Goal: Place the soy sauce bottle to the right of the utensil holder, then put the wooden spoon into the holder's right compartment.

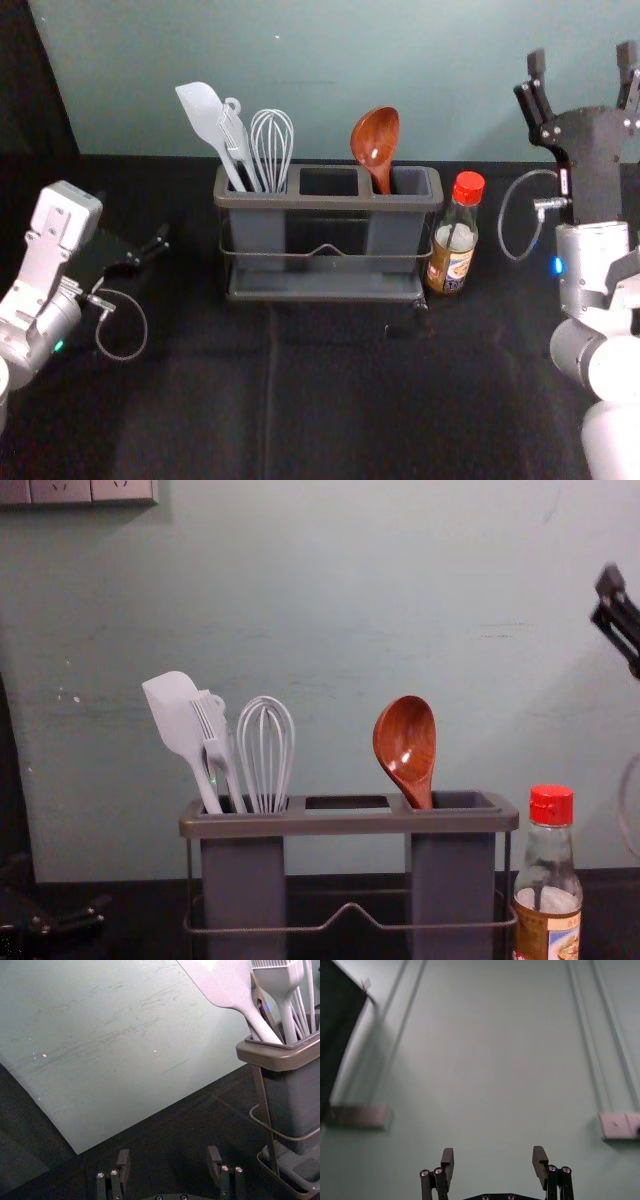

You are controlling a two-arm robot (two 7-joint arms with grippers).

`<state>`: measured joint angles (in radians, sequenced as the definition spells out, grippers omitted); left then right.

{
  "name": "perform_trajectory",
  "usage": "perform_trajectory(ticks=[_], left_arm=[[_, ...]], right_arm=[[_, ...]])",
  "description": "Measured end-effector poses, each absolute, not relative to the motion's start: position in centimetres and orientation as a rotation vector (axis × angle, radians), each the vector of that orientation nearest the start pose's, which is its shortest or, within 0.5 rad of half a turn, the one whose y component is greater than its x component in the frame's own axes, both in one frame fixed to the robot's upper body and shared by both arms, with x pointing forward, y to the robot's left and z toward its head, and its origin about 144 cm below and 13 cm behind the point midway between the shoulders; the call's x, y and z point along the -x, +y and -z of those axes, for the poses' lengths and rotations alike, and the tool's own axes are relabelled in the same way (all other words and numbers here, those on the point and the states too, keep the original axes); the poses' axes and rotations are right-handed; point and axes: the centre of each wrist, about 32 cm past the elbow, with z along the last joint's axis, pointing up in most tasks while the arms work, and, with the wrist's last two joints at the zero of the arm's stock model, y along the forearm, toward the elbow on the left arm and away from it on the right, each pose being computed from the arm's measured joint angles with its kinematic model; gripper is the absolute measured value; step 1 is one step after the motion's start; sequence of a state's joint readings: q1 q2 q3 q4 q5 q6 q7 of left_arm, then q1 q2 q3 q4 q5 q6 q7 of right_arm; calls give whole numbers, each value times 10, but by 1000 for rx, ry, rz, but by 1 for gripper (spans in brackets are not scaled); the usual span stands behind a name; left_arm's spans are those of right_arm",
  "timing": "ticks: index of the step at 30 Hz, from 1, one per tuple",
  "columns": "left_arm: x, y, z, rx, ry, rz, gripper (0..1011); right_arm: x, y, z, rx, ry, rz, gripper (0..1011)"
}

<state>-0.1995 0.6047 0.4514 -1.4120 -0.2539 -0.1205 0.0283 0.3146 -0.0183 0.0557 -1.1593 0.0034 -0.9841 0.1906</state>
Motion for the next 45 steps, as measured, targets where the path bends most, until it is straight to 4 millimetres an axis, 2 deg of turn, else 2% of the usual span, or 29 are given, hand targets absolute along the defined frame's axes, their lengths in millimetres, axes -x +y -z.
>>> perform_trajectory(ticks=[6, 14, 18, 25, 33, 45], left_arm=[[-489, 310, -1140, -304, -285, -1248, 1005], [-489, 310, -1140, -305, -285, -1248, 1005], [-489, 310, -1140, -305, -285, -1248, 1005], [-489, 310, -1140, -304, -285, -1248, 1005], [-489, 310, -1140, -305, -285, -1248, 1005], [-489, 310, -1140, -304, -285, -1248, 1005]], right_arm=[[-525, -246, -1129, -398, -645, 1464, 1004], [-509, -255, -1134, -83, -446, 1555, 1004], [-505, -259, -1132, 69, -359, 1530, 1004], [-507, -271, -1127, 277, -357, 1395, 1004], [-517, -286, -1134, 410, -462, 1304, 1004], [-519, -296, -1134, 404, -467, 1321, 1004]])
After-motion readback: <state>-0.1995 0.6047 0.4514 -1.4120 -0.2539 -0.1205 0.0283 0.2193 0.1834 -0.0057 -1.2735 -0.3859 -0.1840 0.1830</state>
